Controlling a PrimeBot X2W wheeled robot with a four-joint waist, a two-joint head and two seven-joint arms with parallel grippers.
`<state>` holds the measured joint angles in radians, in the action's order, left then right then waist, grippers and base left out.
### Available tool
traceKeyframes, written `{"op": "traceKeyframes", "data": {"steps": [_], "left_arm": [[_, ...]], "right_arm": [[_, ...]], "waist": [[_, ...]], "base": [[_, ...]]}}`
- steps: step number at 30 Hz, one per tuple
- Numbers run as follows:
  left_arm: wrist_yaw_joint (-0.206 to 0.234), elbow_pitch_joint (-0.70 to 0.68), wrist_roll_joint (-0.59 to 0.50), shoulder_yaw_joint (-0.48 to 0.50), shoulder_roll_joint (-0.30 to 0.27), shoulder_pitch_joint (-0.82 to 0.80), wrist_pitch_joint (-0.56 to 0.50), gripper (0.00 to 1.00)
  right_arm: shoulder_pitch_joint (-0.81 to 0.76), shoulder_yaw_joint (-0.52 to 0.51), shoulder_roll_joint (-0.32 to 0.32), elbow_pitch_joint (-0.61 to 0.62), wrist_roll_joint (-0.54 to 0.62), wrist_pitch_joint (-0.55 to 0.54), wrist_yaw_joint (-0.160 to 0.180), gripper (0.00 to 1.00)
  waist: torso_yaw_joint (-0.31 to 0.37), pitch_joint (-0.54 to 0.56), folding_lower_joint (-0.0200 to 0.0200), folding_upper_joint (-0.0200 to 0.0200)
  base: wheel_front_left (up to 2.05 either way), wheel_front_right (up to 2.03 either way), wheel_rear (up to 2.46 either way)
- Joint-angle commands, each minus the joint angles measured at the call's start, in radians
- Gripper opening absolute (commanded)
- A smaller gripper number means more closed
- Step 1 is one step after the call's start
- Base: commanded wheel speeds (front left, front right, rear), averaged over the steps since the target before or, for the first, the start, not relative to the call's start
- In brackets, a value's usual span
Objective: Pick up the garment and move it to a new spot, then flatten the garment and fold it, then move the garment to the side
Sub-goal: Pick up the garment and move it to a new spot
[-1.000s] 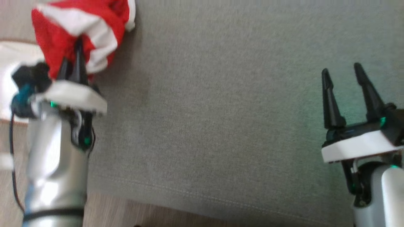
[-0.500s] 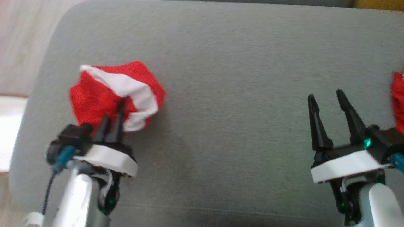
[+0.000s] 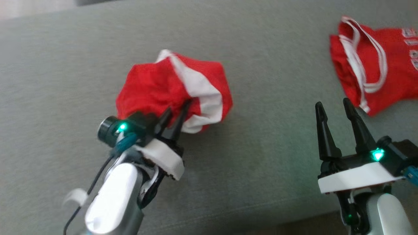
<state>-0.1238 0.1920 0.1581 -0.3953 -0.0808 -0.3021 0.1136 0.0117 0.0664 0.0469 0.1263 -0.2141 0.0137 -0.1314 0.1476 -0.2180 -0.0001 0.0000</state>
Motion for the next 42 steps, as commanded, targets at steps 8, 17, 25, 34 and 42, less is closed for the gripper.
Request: {"op": "traceKeyframes", "data": {"steps": [8,17,25,34,42], "left_arm": [[-0.006,0.107,0.049,-0.066,-0.065,-0.082,-0.076,1.0],[0.02,0.035,0.068,-0.052,-0.059,-0.037,0.071,1.0],[0.116,-0.08,0.097,0.06,-0.056,0.044,0.142,1.0],[0.164,-0.154,0.097,0.218,-0.091,0.164,0.148,1.0],[0.148,-0.164,0.08,0.224,-0.093,0.249,0.148,1.0]], "right_arm": [[0.053,0.033,0.003,-0.016,-0.036,0.061,0.001,1.0],[0.062,0.024,0.003,-0.027,0.001,0.046,0.001,1.0],[0.057,0.008,0.003,-0.008,0.047,-0.005,0.001,1.0],[0.01,-0.013,0.003,0.009,0.067,-0.047,0.001,1.0],[-0.051,-0.021,0.003,0.019,0.061,-0.064,0.001,1.0]], "waist": [[0.086,-0.114,0.0001,0.0],[-0.003,-0.07,0.0001,0.0],[-0.113,0.002,0.0001,0.0],[-0.164,0.078,0.0001,0.0],[-0.146,0.125,0.0001,0.0]], "base": [[0.0,0.0,0.0],[0.0,0.0,0.0],[0.0,0.0,0.0],[0.0,0.0,0.0],[0.0,0.0,0.0]]}}
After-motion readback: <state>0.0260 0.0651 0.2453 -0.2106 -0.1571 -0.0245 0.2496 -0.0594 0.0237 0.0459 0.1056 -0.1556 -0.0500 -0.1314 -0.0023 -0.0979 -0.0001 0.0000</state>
